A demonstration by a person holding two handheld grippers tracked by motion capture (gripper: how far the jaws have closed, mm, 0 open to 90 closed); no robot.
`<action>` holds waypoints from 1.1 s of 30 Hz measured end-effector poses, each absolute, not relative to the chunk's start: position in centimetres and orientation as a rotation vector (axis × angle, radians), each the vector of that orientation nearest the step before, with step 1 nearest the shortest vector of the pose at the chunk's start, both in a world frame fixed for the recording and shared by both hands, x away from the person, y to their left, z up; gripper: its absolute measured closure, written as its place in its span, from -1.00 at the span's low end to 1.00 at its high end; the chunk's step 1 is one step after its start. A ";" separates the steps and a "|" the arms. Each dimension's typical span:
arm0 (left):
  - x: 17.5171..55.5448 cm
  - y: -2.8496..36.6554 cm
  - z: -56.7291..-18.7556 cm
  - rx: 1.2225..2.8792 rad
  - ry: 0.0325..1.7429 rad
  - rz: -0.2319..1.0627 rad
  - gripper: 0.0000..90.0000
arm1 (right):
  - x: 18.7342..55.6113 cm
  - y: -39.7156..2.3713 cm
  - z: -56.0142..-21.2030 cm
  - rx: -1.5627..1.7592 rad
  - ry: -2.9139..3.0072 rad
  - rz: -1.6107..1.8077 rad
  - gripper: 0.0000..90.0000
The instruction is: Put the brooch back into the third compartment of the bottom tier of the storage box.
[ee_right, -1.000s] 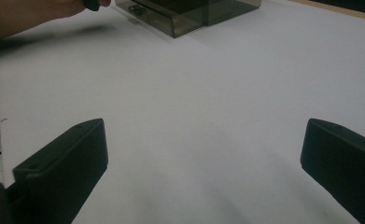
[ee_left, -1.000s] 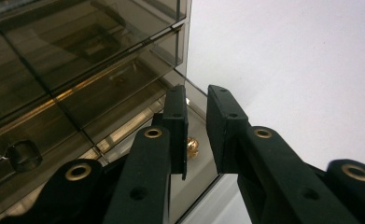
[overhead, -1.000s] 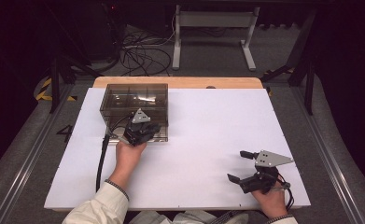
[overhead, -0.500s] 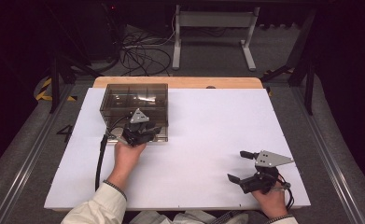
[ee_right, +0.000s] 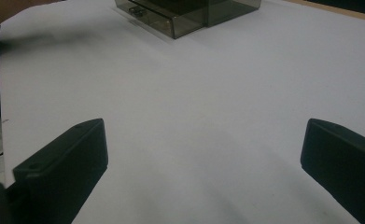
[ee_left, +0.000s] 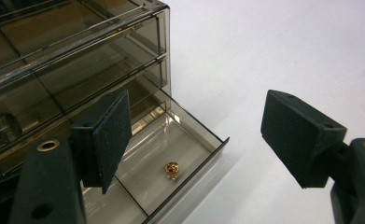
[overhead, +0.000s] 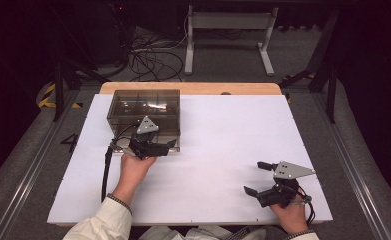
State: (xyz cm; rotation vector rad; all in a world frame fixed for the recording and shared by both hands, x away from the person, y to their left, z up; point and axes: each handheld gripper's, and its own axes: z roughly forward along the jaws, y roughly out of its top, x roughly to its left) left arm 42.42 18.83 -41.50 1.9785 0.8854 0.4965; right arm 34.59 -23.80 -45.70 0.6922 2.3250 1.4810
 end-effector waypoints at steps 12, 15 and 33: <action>41.5 18.7 -40.6 1.967 0.865 0.472 -0.56 | 34.6 -23.9 -45.7 0.698 2.324 1.478 -0.97; 40.8 18.7 -39.9 1.965 0.841 0.492 -0.65 | 34.6 -23.9 -45.7 0.699 2.323 1.479 -0.97; 36.9 20.7 -37.8 1.917 0.766 0.456 -0.86 | 34.5 -23.9 -45.7 0.695 2.319 1.481 -0.97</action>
